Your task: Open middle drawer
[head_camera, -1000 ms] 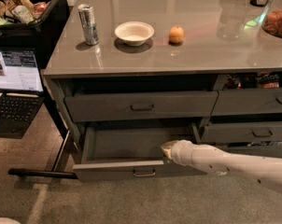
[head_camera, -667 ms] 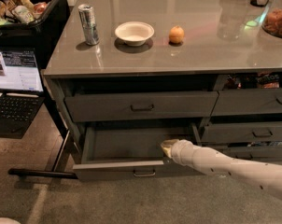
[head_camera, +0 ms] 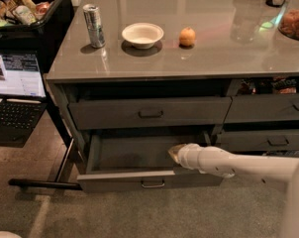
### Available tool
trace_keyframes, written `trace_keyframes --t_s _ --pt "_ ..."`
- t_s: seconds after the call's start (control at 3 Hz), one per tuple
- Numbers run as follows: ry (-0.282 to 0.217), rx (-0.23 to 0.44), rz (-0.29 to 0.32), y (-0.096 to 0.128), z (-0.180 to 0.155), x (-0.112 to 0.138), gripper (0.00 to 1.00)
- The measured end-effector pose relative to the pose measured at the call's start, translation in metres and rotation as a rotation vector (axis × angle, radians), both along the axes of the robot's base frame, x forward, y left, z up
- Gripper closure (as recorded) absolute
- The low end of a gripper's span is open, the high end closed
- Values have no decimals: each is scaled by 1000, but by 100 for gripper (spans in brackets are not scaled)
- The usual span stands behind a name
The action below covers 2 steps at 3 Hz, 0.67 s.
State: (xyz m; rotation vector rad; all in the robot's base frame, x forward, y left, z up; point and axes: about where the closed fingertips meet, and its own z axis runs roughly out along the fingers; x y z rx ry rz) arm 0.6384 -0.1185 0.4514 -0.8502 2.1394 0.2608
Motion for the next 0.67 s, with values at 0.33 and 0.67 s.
trace_keyframes --t_s 0.33,0.67 --pt "60 -90 40 1 -17 4 100" --pt "105 -129 81 1 -33 0 100"
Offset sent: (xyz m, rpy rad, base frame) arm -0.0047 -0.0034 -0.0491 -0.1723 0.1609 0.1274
